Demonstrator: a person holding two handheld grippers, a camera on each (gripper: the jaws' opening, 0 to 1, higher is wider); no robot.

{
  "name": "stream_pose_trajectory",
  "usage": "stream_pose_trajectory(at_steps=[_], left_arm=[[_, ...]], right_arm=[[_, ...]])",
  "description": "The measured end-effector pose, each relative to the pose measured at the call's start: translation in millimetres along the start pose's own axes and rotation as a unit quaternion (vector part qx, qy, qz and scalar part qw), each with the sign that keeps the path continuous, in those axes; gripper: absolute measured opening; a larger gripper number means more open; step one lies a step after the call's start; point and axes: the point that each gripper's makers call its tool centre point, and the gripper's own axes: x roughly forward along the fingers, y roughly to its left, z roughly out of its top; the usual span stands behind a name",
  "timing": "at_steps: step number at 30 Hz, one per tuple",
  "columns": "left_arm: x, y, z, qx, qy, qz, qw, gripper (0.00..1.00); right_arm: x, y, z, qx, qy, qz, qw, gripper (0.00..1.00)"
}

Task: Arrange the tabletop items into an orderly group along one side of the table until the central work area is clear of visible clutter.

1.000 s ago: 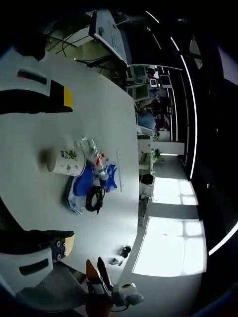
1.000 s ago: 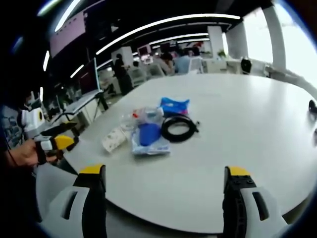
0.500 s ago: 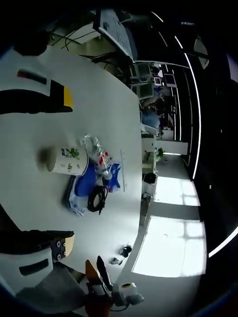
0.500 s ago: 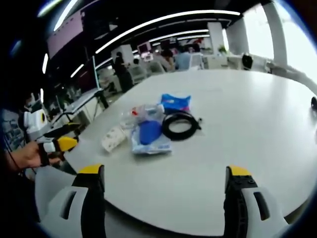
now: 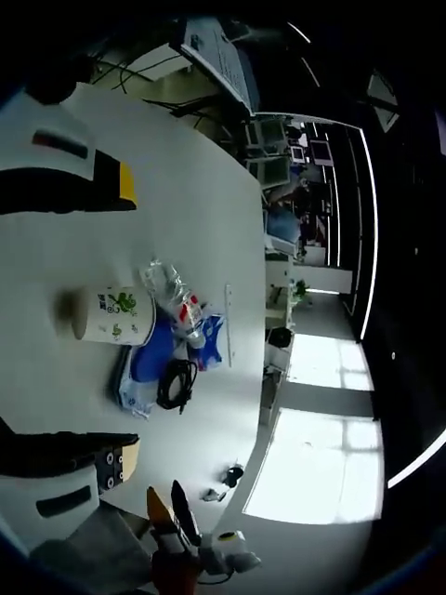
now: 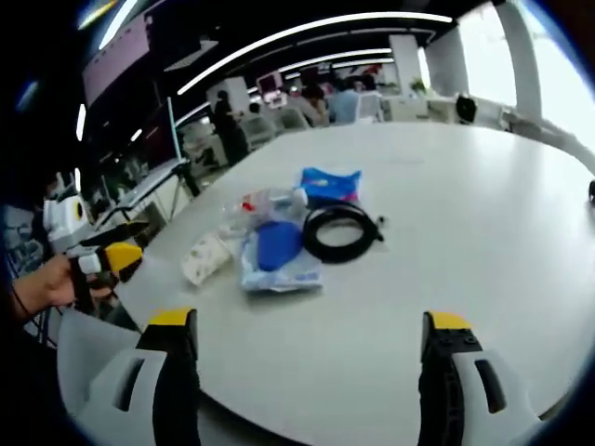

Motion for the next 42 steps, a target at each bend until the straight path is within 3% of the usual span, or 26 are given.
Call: stream_pose_trajectory(at_steps=[9, 18, 42], left_arm=[[16.1, 5.9, 5.7, 0.001, -0.008, -0.003, 1.0, 1.0], [28.4, 16.2, 10.7, 0.001, -0.012, -0.002, 0.9999, 0.99], [68.0, 41.5, 15.5, 0.01, -0.003, -0.016, 0.9998, 0.97]], right_arm=[[18.4, 10.0, 11.7, -0.013, -0.002, 0.012, 0.9998, 0.98], [35.2, 7.1, 26.1, -0.014, -0.008, 0.005, 0.9999, 0.97], [68.0, 2.5, 38.2, -0.02, 0.006, -0.005, 0.9998, 0.95]])
